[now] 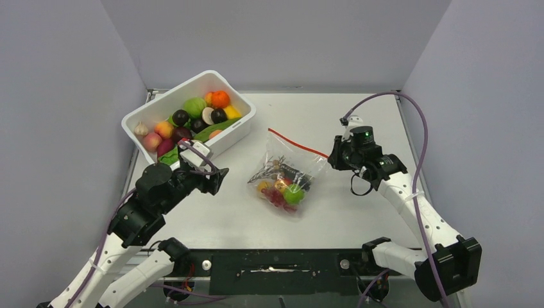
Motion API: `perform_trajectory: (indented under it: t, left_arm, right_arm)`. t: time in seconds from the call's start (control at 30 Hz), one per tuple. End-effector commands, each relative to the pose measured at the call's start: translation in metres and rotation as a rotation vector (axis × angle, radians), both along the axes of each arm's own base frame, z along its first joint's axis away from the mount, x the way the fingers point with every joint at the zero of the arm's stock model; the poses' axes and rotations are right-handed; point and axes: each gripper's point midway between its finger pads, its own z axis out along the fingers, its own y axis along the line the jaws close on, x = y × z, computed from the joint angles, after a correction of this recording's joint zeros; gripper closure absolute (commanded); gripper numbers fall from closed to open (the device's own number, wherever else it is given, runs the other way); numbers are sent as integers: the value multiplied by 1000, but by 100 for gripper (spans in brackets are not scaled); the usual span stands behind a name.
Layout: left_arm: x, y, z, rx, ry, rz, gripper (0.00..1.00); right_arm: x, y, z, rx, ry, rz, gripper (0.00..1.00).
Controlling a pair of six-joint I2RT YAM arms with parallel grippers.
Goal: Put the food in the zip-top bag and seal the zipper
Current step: Place the zipper food storage bag at the center of the board, then reset both arms
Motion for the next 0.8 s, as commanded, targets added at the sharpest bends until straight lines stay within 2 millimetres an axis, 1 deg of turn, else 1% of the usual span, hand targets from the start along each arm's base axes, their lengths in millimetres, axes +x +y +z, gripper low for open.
perform_trajectory:
  t: [0.0,0.07,0.13,0.17,0.2,0.3,0.43,0.5,0.53,0.6,0.7,0.77]
  left_arm:
    - [11,6,23,-109,-28,96,32]
    - [13,6,23,-130,-16,116,31]
    - [12,5,25,-168,-6,123,30]
    - [12,4,28,-200,-2,128,30]
    - [12,4,30,-223,-5,128,30]
    - [12,2,33,-272,-15,130,30]
    - [12,8,38,-302,-38,158,29]
    - [15,16,43,-344,-49,214,29]
    - [17,20,45,-377,-43,247,29]
    - [21,26,47,-420,-31,300,29]
    - [26,37,44,-454,-9,393,29]
    - [27,41,46,-465,-16,413,28]
  right_arm:
    - [21,4,24,70,-101,-15,89]
    - [21,1,26,69,-107,-35,82]
    - [23,-3,33,74,-138,-64,74]
    - [23,-5,37,79,-159,-76,67]
    - [23,-7,41,85,-177,-86,57]
    - [19,-9,58,113,-233,-102,38]
    - [12,-16,87,147,-321,-132,18]
    - [9,-20,100,156,-363,-146,5]
    - [7,-22,106,156,-380,-153,1]
    - [4,-26,116,158,-400,-164,2]
    - [-3,-27,131,175,-423,-167,2]
    - [-8,-29,139,191,-444,-168,2]
